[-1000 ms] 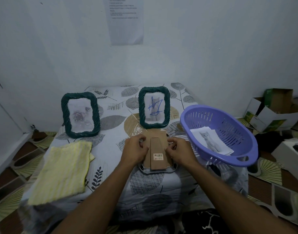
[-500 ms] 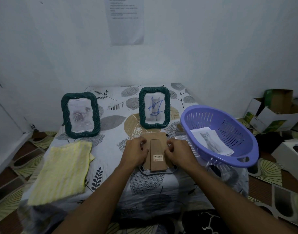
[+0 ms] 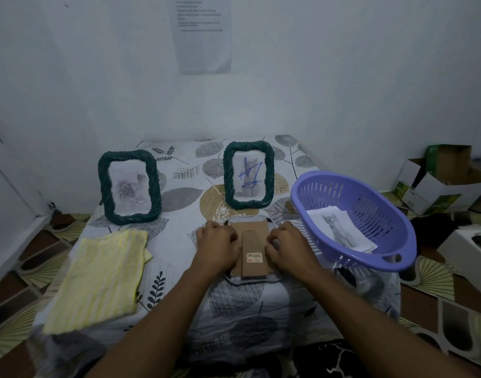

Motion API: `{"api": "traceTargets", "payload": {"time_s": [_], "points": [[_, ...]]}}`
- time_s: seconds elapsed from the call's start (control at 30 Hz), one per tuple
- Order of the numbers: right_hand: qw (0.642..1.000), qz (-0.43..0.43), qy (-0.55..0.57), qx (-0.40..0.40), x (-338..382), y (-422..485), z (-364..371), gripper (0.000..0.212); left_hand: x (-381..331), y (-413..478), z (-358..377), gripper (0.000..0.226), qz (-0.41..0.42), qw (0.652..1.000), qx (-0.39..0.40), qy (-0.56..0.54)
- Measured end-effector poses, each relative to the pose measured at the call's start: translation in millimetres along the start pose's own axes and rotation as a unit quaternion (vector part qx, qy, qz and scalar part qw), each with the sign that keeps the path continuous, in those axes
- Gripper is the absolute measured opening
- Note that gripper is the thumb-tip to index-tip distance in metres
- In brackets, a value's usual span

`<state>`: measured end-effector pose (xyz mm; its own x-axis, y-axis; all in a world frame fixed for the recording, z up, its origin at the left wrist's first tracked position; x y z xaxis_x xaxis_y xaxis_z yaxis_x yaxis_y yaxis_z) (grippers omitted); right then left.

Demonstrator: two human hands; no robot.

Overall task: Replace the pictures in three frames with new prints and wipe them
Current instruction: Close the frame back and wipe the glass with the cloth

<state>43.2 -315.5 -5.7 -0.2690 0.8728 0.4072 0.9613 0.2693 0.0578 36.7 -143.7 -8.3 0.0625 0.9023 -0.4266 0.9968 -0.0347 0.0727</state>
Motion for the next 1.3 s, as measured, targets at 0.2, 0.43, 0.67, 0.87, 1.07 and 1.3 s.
{"api": "traceTargets", "payload": {"time_s": [0.2,0.43,0.67,0.87,1.07,1.3], "points": [[0.999,-0.007,0.037,-0.007,15,1,13,0.019,23,-19,-15,0.023,0.026,0.995,-0.047,-0.080],[0.997,-0.001,0.069,-0.029,29,8,22,0.014,47,-20,-18,0.035,0.011,0.997,0.002,-0.077],[0.996,0.023,0.087,-0.019,23,19,24,0.050,43,-25,-15,0.021,0.004,0.990,-0.023,-0.139],[0.998,0.022,0.053,-0.002,22,23,29,0.040,50,-23,-6,0.025,0.010,0.994,-0.030,-0.108],[0.996,0.046,0.072,0.024,18,29,32,0.039,56,-21,-3,0.022,0.008,0.992,-0.017,-0.128],[0.993,0.060,0.086,0.048,10,33,35,0.058,53,-21,-1,0.027,0.025,0.993,-0.008,-0.114]]}}
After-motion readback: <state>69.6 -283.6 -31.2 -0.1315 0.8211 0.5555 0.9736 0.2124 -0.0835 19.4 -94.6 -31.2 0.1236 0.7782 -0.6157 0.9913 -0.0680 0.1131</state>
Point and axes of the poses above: each hand's wrist, its own y-axis towards the middle knuckle, its own z-axis out of the palm, x = y × z, the point moved 7 cm from there along y, towards the middle knuckle, and after that the axes turned 5 degrees about x, right-handed, at the moved point
